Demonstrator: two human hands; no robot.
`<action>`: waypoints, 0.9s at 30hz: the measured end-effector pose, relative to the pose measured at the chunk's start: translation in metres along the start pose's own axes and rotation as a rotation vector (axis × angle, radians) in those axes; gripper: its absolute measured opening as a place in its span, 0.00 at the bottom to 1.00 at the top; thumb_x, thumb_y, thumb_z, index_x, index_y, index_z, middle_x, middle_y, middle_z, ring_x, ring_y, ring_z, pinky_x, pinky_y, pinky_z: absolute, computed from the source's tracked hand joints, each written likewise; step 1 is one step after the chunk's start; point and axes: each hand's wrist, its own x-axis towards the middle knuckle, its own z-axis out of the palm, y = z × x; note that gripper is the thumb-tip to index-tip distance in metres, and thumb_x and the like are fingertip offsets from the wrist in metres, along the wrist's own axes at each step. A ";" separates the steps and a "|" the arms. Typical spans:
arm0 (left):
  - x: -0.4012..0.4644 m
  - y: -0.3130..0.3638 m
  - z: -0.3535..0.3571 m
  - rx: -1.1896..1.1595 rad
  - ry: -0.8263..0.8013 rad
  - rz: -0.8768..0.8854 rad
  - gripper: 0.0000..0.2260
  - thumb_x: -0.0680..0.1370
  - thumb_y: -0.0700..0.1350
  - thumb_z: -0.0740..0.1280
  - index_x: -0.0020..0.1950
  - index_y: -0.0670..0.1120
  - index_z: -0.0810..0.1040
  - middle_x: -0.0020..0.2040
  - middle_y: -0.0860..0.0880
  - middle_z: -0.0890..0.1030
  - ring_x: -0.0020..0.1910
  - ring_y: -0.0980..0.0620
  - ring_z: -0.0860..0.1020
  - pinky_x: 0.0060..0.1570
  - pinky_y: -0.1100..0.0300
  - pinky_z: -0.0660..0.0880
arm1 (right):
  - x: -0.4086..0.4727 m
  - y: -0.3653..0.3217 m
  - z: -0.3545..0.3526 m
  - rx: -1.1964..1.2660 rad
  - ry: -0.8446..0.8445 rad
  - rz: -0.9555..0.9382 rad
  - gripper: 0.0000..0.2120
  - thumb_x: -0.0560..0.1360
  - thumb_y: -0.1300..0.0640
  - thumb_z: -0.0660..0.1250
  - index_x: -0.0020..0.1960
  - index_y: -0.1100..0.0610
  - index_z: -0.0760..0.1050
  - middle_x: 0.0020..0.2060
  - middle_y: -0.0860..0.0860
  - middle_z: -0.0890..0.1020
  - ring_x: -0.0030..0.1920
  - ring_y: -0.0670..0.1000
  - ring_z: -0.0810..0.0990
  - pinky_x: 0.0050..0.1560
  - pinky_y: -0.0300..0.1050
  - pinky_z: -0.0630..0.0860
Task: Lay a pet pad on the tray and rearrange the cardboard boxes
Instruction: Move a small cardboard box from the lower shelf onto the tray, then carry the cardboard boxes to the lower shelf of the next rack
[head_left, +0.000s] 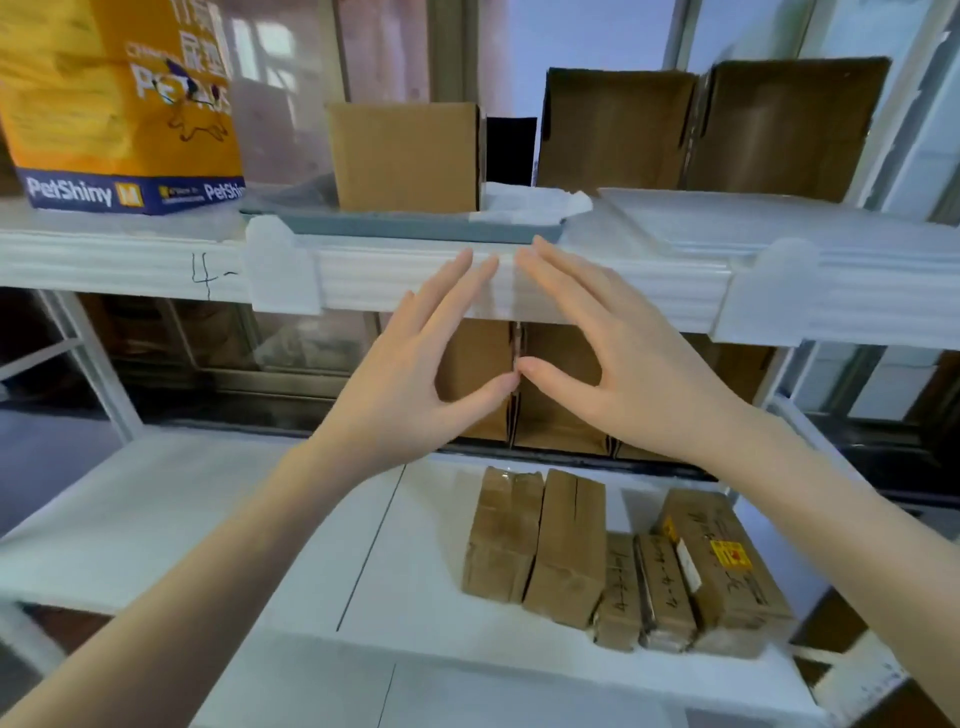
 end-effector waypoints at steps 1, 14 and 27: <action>-0.008 0.002 0.006 0.002 -0.015 0.005 0.35 0.75 0.57 0.66 0.76 0.57 0.51 0.78 0.57 0.51 0.76 0.61 0.52 0.74 0.55 0.55 | -0.008 0.002 0.003 0.005 -0.015 -0.016 0.34 0.75 0.42 0.60 0.76 0.46 0.50 0.77 0.47 0.55 0.75 0.46 0.56 0.71 0.40 0.53; -0.045 -0.041 0.116 0.021 -0.232 -0.299 0.37 0.73 0.59 0.67 0.76 0.60 0.49 0.78 0.57 0.51 0.76 0.56 0.53 0.68 0.61 0.54 | -0.083 0.078 0.082 0.174 -0.286 0.258 0.34 0.76 0.44 0.61 0.77 0.47 0.48 0.77 0.46 0.52 0.76 0.48 0.53 0.73 0.46 0.56; -0.088 -0.108 0.233 -0.211 -0.496 -0.781 0.45 0.69 0.63 0.69 0.76 0.59 0.44 0.78 0.51 0.49 0.77 0.48 0.49 0.73 0.46 0.58 | -0.141 0.138 0.209 0.364 -0.611 0.824 0.43 0.71 0.37 0.65 0.76 0.43 0.42 0.77 0.51 0.44 0.77 0.59 0.48 0.73 0.59 0.58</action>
